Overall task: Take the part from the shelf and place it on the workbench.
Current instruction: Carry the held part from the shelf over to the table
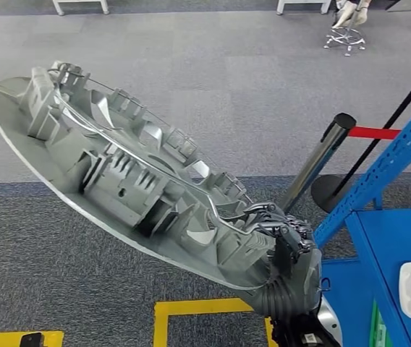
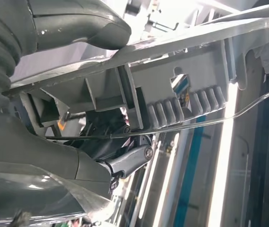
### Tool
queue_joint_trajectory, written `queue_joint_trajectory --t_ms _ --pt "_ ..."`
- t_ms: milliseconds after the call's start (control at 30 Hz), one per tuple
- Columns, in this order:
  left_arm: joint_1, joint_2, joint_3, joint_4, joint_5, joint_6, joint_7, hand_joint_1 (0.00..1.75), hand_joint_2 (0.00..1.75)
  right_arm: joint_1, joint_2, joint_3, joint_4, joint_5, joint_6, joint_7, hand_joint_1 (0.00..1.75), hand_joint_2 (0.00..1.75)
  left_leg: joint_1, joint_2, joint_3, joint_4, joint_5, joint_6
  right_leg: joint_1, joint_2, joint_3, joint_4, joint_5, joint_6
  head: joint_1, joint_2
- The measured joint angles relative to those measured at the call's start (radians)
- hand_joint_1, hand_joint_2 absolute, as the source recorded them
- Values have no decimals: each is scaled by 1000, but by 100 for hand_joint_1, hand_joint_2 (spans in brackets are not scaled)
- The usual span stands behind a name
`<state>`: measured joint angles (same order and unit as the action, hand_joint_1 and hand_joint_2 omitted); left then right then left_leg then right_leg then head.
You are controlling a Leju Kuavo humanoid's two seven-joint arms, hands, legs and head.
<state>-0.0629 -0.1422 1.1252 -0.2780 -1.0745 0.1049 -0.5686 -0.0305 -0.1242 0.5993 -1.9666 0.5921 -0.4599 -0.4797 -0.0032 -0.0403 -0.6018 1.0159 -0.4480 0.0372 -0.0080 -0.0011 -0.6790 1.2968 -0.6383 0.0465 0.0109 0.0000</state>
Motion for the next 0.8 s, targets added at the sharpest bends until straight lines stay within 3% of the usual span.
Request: queue_joint_trajectory --t_ms 67,133,200,267,333,400,467,500,533,567,633,700,733,800 --pt "0 0 -1 0 1 0 0 0 175 0 0 -3 0 0 3 0 175 175 2 -30 3 2 -2 -3 -3 10 23 -87 76 0 0 0" --pt "-1 0 -2 0 1 0 0 0 175 0 0 -3 0 0 5 0 175 175 4 -57 1 9 -6 -11 -13 64 76 -214 130 1 0 0" --pt "-1 0 -3 -2 2 0 0 0 175 0 0 -4 -1 1 5 0 175 175 8 -81 -10 14 -4 -24 -16 102 102 -267 136 -3 -1 0" --pt "3 1 -4 -3 3 0 0 0 175 0 0 -4 -2 0 6 0 175 175 13 -98 -19 15 0 -36 -13 84 107 -271 138 -13 -1 0" --pt "6 -1 -4 -3 4 0 0 0 175 -1 0 -4 -3 1 5 0 175 175 10 -58 -30 39 -15 -45 -13 56 113 -275 139 -24 -5 0" --pt "5 -2 -4 -3 5 0 0 0 175 0 0 -4 -5 1 4 0 175 175 6 6 -75 139 -69 -52 -10 22 120 -278 136 -35 -11 0" --pt "3 -2 -4 -3 6 0 0 0 175 1 0 -4 -6 1 4 -1 175 175 8 28 -137 272 -126 -56 -5 -12 122 -277 132 -40 -12 0" --pt "5 -3 -4 -3 6 0 0 0 175 1 0 -5 -6 1 4 -1 175 175 9 30 -152 305 -132 -56 -4 -27 123 -277 130 -41 -13 0" --pt "7 -3 -4 -3 6 0 0 0 175 1 0 -5 -6 1 4 -1 175 175 9 32 -146 298 -118 -55 -2 -41 125 -277 129 -41 -13 0" --pt "8 -2 -4 -3 6 0 0 0 175 2 0 -5 -6 1 4 -1 175 175 8 38 -118 248 -87 -51 -1 -54 128 -277 126 -40 -13 0" --pt "8 -2 -4 -3 6 0 1 0 175 1 0 -5 -6 1 4 -1 175 175 -3 83 -41 104 -29 -39 4 -78 136 -277 119 -36 -13 0" --pt "6 -1 -4 -3 7 0 1 0 175 1 0 -5 -6 1 4 -1 175 175 -15 121 -4 27 -14 -26 9 -99 139 -277 114 -30 -12 0" --pt "6 -1 -4 -3 7 0 1 0 175 1 0 -5 -6 0 3 -1 175 175 -19 122 -4 23 -18 -21 11 -109 140 -277 112 -26 -12 0" --pt "10 -1 -4 -3 8 0 1 0 175 0 0 -5 -6 0 3 -1 175 175 -16 98 -4 16 -15 -12 10 -117 144 -278 105 -16 -12 0"
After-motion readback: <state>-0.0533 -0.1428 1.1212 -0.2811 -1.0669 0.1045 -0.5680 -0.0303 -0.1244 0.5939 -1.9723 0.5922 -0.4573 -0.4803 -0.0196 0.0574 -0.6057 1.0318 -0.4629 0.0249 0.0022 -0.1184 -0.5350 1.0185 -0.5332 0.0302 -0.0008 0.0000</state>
